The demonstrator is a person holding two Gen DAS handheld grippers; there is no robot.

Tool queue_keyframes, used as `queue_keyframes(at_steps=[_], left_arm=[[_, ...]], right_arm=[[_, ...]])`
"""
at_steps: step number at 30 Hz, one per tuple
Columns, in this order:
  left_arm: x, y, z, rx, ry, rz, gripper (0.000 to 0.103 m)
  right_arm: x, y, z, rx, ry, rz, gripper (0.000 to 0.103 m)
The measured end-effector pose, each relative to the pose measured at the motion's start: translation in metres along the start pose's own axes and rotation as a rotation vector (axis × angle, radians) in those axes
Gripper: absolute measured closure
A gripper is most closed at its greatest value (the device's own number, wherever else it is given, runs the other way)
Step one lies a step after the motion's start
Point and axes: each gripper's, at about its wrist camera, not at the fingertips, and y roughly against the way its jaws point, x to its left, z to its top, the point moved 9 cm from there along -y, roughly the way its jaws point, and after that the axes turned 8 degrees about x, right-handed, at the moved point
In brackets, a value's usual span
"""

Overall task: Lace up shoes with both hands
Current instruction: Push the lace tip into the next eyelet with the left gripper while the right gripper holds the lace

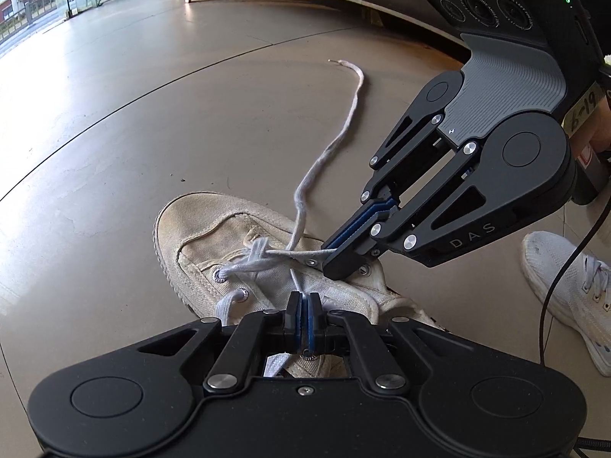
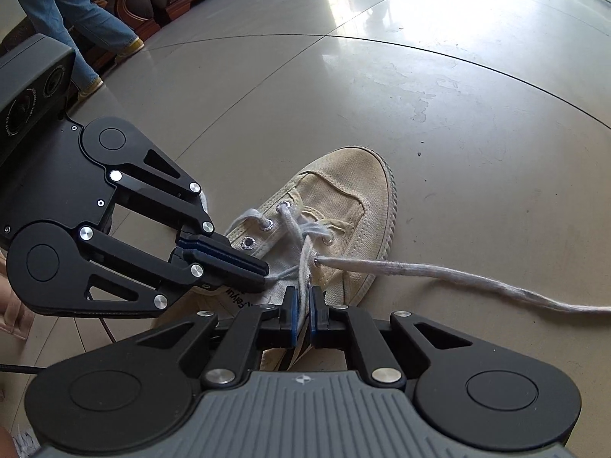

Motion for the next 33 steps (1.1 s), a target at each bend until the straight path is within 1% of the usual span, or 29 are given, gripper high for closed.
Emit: queue_keyframes(at_steps=[3,9,12,15,17,19,20,25,27,33], left_arm=[[0.000,-0.003,0.001,0.015,-0.003,0.008,0.103],[0.004,-0.005,0.005,0.051,-0.003,0.013,0.098],[0.007,-0.006,0.007,0.065,-0.017,0.017,0.097],[0.005,-0.006,0.008,0.077,-0.054,0.039,0.096],[0.001,-0.005,0.008,0.076,-0.088,0.063,0.096],[-0.001,-0.006,0.008,0.075,-0.114,0.084,0.103],[-0.001,-0.006,0.008,0.072,-0.113,0.085,0.103],[-0.001,0.000,0.010,0.039,-0.095,0.064,0.103],[-0.001,0.004,0.010,0.027,-0.098,0.061,0.103],[-0.009,0.000,0.011,0.032,-0.123,0.041,0.103]], right_arm=[[-0.002,0.002,-0.001,0.003,-0.005,0.007,0.097],[0.002,0.006,-0.002,0.005,0.002,0.006,0.097],[0.003,0.009,-0.003,0.006,0.007,0.004,0.097],[0.005,0.011,-0.004,0.007,0.020,-0.007,0.097],[0.005,0.011,-0.003,0.004,0.026,-0.012,0.097],[0.004,0.011,-0.003,0.002,0.015,-0.007,0.097],[0.003,0.011,-0.003,0.002,0.002,0.000,0.097],[-0.006,0.012,-0.004,0.003,-0.061,0.038,0.097],[-0.006,0.011,-0.004,0.003,-0.062,0.038,0.097],[-0.006,0.011,-0.004,0.002,-0.054,0.035,0.097]])
